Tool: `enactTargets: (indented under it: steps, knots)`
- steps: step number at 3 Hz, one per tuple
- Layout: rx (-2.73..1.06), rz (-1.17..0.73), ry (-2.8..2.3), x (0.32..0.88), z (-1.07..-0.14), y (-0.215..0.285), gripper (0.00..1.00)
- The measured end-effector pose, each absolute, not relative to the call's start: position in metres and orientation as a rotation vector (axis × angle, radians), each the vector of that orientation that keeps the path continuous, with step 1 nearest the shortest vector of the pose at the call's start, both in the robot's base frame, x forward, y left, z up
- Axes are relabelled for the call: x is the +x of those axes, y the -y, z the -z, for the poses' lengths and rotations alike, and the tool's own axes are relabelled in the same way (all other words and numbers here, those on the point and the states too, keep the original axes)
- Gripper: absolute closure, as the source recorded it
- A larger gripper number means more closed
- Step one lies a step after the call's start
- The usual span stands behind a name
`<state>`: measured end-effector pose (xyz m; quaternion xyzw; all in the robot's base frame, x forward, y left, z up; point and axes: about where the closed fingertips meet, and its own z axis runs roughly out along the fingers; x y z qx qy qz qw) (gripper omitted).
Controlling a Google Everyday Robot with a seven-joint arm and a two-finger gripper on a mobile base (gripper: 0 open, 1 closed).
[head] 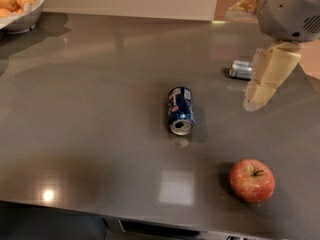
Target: Place pepsi can upright
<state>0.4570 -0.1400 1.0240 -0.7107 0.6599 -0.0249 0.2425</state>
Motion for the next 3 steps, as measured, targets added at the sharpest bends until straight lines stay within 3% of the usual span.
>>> enactTargets:
  steps: [3]
  knots:
    - [-2.591, -0.06, -1.155, 0.493, -0.938, 0.08, 0.0]
